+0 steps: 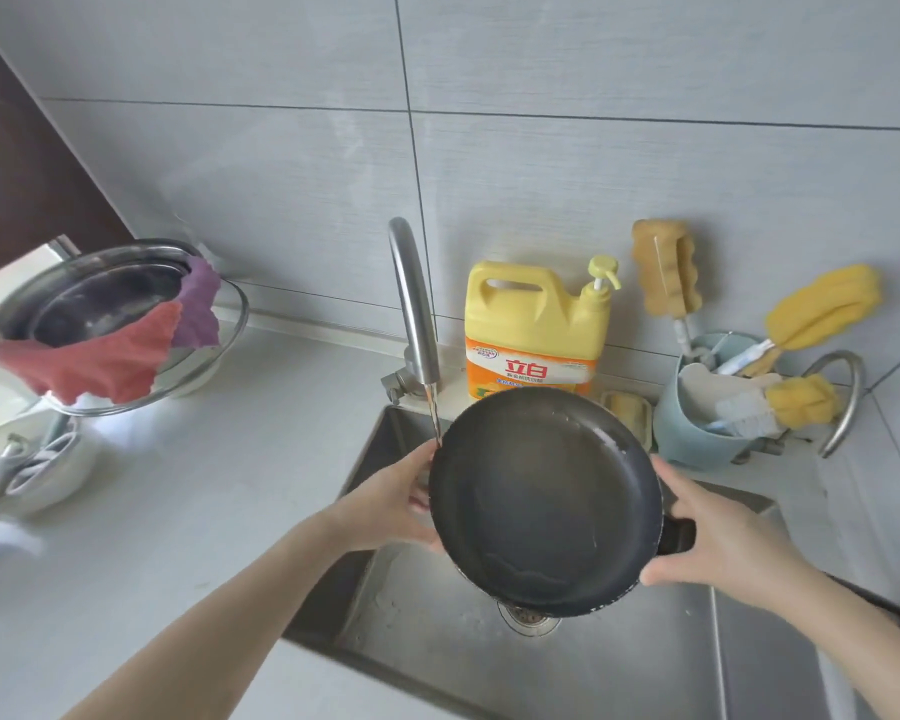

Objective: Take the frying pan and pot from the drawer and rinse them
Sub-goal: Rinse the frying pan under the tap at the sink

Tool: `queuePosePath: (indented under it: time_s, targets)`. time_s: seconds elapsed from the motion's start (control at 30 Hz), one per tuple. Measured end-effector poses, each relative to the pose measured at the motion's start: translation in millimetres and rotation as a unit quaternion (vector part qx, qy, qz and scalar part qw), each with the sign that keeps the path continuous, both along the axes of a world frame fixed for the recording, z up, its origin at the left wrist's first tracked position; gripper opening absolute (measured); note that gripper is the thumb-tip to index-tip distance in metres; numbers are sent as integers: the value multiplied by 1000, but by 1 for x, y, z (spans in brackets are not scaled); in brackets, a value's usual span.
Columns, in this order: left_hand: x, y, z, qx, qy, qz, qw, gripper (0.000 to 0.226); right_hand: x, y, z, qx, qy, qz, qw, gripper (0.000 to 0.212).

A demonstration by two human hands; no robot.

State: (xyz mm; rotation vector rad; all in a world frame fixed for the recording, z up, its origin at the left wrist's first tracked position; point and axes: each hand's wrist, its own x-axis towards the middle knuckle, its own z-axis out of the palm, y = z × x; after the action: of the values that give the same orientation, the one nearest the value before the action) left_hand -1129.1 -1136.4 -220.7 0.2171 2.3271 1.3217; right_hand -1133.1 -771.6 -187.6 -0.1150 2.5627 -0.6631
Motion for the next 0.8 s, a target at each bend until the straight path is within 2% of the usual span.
queuePosePath:
  time_s: [0.13,0.27,0.33,0.37,0.47,0.63,0.7,0.8]
  targets:
    - [-1,-31,22,-3,-76,-50,996,94,-8,-18,-12,-59,-108,38,992,126]
    - [-1,-62,52,-51,-118,-48,991,68,-2,-43,-18,-115,-182,84,973,92]
    - [0,-73,63,-81,-121,-32,989,70,5,-54,-28,-153,-205,72,964,88]
    - [1,-77,66,-98,-115,-25,988,79,10,-59,-32,-175,-206,59,961,90]
    - [3,-85,79,-137,-79,-25,987,107,25,-76,-48,-235,-188,38,953,96]
    - [18,-84,85,-134,27,-17,990,107,40,-96,-62,-308,-76,-46,947,121]
    - [25,-83,76,-99,72,3,992,111,35,-95,-53,-286,-24,-62,956,125]
    - [31,-74,66,-25,115,28,993,109,20,-87,-19,-174,44,-37,983,127]
